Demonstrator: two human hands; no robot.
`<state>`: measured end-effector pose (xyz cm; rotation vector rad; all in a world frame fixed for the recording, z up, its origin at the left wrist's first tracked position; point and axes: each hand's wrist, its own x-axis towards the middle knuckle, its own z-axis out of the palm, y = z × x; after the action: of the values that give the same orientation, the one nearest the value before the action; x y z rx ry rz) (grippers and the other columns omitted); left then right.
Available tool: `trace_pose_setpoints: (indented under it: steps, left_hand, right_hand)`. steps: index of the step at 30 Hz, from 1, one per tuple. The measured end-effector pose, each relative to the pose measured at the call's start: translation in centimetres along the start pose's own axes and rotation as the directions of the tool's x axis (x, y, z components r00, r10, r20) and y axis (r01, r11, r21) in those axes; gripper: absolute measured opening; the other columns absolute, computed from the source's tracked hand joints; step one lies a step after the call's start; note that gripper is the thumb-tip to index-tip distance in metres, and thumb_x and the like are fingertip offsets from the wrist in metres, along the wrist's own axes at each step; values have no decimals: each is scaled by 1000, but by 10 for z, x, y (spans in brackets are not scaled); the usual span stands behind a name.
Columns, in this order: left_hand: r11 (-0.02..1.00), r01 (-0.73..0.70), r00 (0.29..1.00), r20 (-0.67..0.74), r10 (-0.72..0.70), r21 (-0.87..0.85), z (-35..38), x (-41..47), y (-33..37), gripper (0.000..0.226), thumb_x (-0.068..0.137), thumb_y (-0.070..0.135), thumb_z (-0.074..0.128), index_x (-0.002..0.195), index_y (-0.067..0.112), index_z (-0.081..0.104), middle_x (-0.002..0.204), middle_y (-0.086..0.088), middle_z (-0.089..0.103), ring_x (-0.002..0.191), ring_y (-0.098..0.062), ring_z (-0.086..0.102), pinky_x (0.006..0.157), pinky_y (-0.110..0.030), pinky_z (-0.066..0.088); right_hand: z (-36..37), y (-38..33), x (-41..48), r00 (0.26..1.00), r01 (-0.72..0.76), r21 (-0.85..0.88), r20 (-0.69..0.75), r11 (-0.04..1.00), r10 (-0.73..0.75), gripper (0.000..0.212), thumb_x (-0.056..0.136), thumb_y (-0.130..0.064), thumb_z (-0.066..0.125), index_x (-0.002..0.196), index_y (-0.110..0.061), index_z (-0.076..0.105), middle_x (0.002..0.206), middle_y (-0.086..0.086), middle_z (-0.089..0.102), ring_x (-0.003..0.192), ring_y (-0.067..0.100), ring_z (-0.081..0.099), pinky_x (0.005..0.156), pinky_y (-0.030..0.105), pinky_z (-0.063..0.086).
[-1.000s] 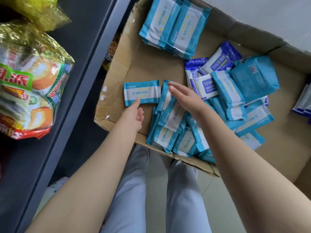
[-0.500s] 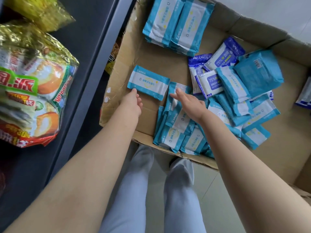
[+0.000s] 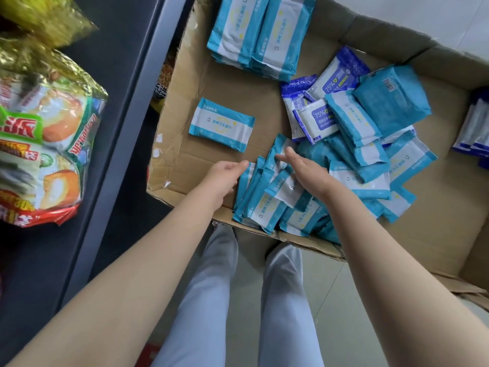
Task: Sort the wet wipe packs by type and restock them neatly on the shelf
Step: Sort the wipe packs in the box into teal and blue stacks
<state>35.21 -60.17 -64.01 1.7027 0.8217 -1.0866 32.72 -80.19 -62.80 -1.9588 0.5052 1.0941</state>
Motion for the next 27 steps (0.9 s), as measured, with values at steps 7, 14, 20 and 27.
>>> trace_pose_setpoints:
  steps: [7, 14, 20, 27]
  left_hand:
    - [925, 20, 984, -157, -86, -378, -12, 10, -1, 60, 94, 40, 62, 143, 11, 45, 122, -3, 61, 109, -16, 58, 101, -34, 50]
    - [942, -30, 942, -324, -85, -334, -16, 43, 58, 28, 90, 35, 69, 102, 13, 55, 92, 0, 63, 81, -14, 62, 87, -34, 55]
    - [993, -77, 919, -393, 34, -94, -24, 65, 74, 26, 88, 21, 73, 106, 7, 61, 109, -12, 67, 98, -27, 66, 82, -37, 54]
    - [973, -229, 903, -374, 212, -2, -30, 41, 54, 11, 100, 15, 52, 105, 17, 42, 98, 5, 52, 86, -9, 55, 60, -21, 45]
  right_hand:
    - [3, -12, 3, 992, -39, 68, -119, 997, 47, 54, 103, -59, 23, 139, -33, 53, 148, -1, 49, 140, 25, 39, 118, 48, 23]
    - [6, -26, 22, 995, -70, 27, -73, 997, 71, 57, 103, -57, 15, 156, -38, 17, 162, -3, 26, 152, 25, 14, 119, 49, -3]
    - [6, -26, 29, 996, 3, 184, -84, 983, 12, 53, 102, -59, 24, 153, -45, 21, 160, -10, 30, 148, 22, 27, 121, 53, 12]
    - [0, -4, 2, 982, 79, -172, -154, 982, -107, 52, 93, -42, 64, 142, -34, 48, 147, -10, 49, 134, 14, 47, 111, 44, 35]
